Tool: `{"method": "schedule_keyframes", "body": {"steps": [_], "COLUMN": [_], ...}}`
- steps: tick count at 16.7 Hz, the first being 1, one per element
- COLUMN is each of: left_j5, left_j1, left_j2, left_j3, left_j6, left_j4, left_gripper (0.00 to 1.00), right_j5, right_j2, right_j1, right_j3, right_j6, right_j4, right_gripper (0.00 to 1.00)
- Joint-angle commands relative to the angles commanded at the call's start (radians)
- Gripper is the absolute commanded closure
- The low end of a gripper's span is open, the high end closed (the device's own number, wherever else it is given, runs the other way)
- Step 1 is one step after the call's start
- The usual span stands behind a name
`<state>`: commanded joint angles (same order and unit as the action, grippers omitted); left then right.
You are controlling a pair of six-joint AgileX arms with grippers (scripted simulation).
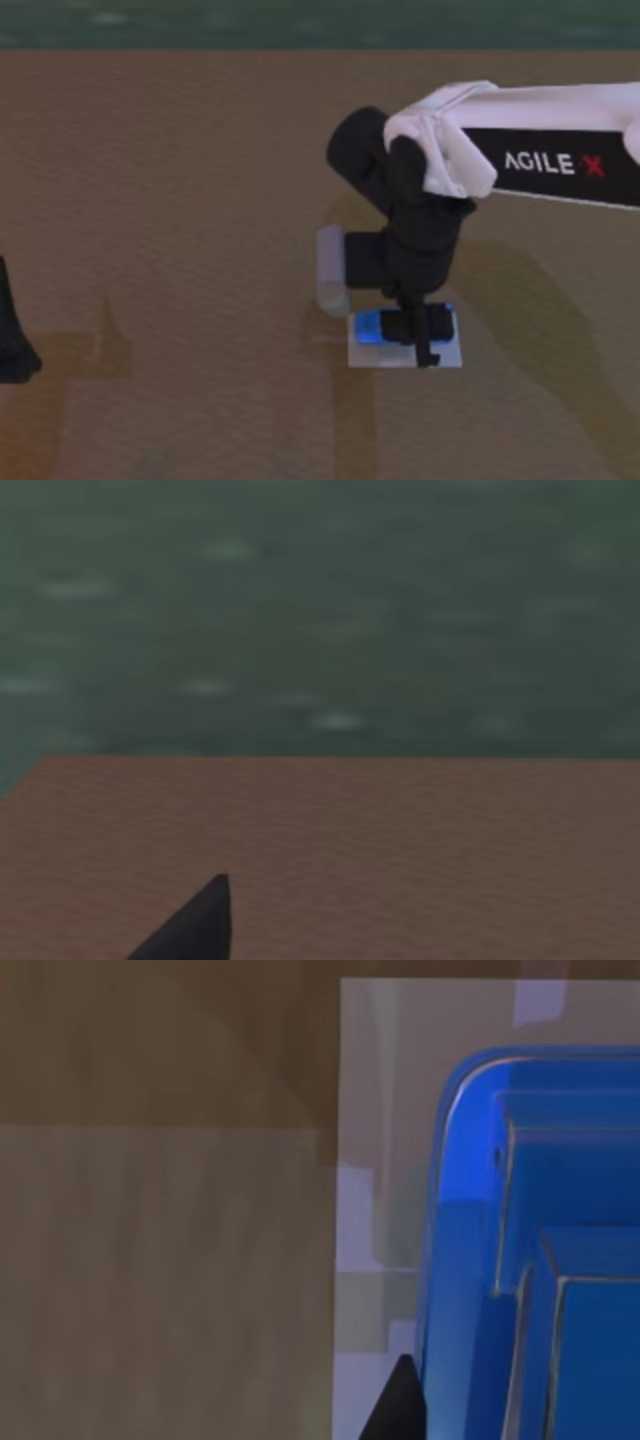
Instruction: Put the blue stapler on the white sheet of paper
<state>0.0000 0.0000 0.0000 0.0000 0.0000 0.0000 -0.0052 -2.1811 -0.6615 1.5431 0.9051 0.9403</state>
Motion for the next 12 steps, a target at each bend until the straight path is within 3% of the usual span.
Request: {"method": "schedule_keyframes", "body": {"steps": [6, 12], "left_j5": [0.0, 0.0], "left_j1": [0.0, 0.0], "left_j2": [0.0, 0.0], "left_j3": [0.0, 0.0], "left_j6": [0.0, 0.0], "left_j4": [0.0, 0.0], "left_gripper": [0.0, 0.0], "right_j5": [0.0, 0.0], "right_j2": [0.0, 0.0], "right_j1": [0.0, 0.0], "right_j3": [0.0, 0.0], "right_j6": [0.0, 0.0], "right_j4": [0.0, 0.0], "right_gripper": [0.02, 0.0]}}
